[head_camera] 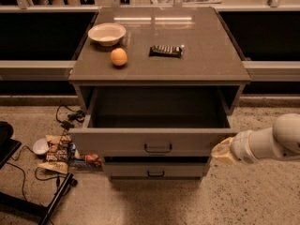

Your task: Close top drawer

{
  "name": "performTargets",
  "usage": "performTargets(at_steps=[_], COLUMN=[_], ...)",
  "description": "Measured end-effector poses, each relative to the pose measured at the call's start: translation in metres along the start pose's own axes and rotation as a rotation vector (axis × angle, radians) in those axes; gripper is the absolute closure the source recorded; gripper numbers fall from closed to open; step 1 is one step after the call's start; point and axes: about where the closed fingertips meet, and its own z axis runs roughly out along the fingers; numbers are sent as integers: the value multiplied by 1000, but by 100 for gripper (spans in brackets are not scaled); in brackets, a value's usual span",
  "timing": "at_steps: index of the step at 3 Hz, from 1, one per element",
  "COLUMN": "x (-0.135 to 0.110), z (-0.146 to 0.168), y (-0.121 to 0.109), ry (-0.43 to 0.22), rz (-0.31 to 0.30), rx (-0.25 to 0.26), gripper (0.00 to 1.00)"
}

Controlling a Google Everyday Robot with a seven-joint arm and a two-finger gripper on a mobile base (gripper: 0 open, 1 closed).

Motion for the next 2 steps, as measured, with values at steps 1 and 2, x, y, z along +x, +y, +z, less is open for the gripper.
performTargets(at_steps=[1, 2], x=[0, 5], z=[1, 11], y=[-3, -43], ry=[-2, -33], rz=[2, 27], rx=[1, 14], gripper=[100, 100])
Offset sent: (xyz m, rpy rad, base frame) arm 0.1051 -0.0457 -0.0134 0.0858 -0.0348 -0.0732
